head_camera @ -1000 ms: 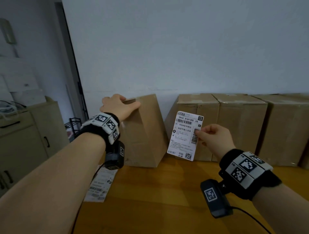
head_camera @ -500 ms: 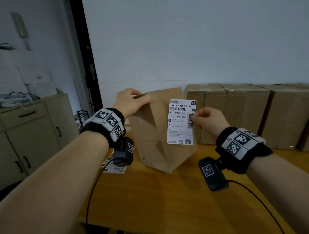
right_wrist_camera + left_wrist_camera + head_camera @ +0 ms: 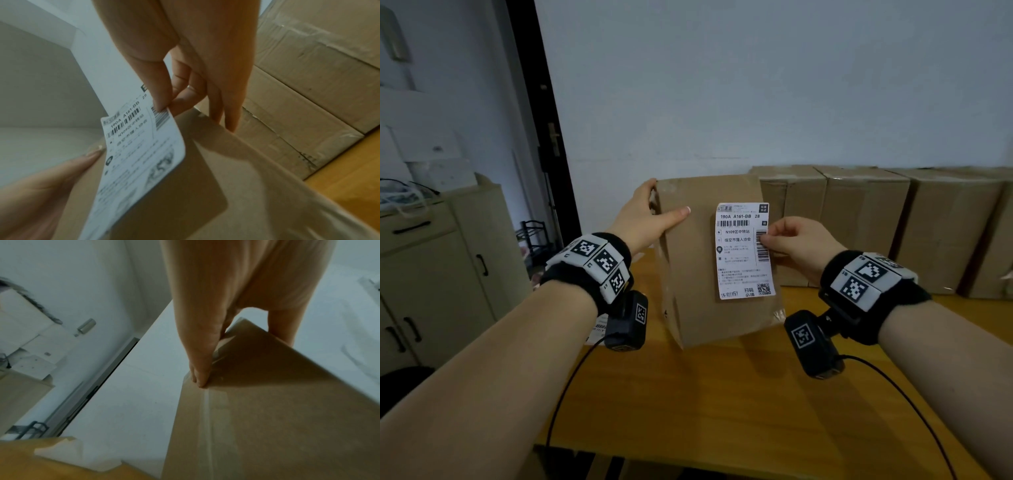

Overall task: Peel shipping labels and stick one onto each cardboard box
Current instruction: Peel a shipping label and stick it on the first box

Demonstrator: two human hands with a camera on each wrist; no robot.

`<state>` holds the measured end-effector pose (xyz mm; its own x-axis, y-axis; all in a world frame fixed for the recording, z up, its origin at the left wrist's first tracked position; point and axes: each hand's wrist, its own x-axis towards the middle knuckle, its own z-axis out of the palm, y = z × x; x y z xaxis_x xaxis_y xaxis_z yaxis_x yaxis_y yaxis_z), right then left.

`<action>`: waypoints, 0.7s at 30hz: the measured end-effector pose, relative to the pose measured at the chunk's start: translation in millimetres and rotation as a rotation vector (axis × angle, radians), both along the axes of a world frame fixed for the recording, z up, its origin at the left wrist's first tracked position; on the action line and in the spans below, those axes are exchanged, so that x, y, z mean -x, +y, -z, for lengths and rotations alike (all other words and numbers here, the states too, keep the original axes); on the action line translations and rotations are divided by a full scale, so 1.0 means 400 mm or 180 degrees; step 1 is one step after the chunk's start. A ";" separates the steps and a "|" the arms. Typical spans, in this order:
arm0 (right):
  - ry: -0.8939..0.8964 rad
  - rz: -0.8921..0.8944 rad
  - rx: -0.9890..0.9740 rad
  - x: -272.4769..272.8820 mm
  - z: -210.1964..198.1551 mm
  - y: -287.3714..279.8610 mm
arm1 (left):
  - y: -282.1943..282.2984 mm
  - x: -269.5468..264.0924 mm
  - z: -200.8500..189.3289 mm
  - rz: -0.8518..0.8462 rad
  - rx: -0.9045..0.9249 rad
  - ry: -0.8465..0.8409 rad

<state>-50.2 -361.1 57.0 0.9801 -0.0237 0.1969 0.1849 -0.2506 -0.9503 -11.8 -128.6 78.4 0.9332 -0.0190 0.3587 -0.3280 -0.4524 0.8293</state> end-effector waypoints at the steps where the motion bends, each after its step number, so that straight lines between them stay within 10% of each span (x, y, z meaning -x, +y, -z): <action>1: -0.0010 0.0007 0.0019 -0.003 0.001 -0.001 | -0.002 0.003 0.001 0.0049 -0.0037 -0.0032; 21: -0.0336 0.0409 0.0498 -0.039 0.011 0.039 | -0.036 0.005 0.006 0.0247 -0.0038 -0.0338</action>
<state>-34.6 -345.5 52.7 0.9448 -0.1081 0.3094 0.2383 -0.4213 -0.8750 -13.9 -143.1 75.9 0.8857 -0.0944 0.4546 -0.4479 -0.4319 0.7829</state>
